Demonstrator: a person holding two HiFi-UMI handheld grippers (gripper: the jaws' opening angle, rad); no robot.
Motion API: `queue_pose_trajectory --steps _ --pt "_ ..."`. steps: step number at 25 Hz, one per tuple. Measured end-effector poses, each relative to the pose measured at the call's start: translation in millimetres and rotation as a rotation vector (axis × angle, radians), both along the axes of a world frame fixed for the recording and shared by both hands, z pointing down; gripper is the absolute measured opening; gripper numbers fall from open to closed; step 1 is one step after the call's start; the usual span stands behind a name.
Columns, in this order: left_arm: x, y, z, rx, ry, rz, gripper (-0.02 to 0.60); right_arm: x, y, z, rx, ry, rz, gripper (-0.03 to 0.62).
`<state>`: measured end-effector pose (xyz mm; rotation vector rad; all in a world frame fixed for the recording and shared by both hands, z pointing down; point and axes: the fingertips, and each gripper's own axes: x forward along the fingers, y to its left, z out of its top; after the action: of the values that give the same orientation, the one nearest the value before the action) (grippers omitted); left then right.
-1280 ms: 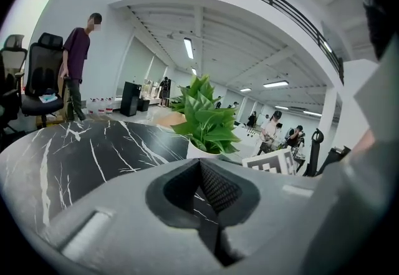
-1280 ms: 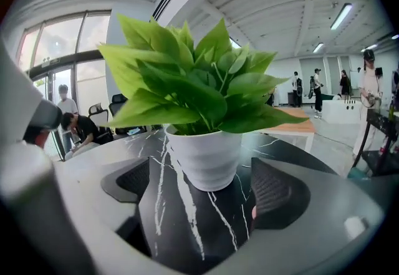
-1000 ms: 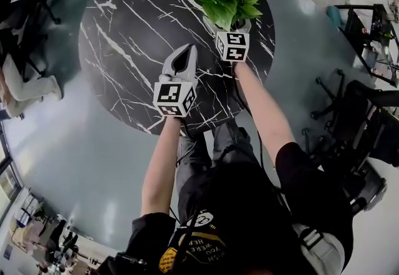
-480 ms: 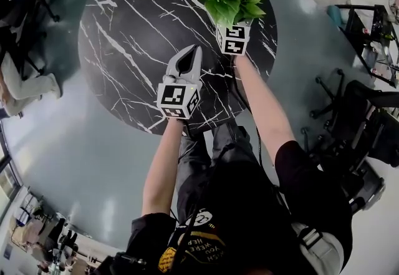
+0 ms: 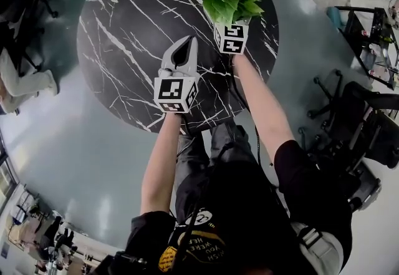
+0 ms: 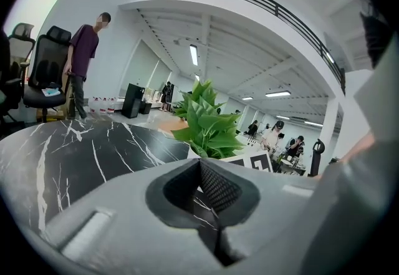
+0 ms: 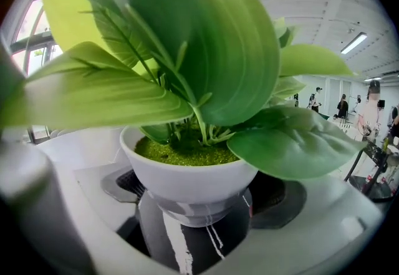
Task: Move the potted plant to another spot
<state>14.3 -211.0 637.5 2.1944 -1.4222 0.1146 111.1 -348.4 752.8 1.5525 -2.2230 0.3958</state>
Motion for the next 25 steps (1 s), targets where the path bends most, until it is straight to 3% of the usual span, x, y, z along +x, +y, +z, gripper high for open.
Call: queue_pose_trajectory --steps 11,25 --pt "-54.2 6.9 -8.0 0.016 -0.033 -0.093 0.003 -81.8 4.6 -1.0 0.000 -0.010 -0.123 0.503" --pt "-179.8 41.7 -15.3 0.023 -0.044 -0.282 0.003 -236.5 17.0 2.8 -0.002 -0.025 -0.281 0.503"
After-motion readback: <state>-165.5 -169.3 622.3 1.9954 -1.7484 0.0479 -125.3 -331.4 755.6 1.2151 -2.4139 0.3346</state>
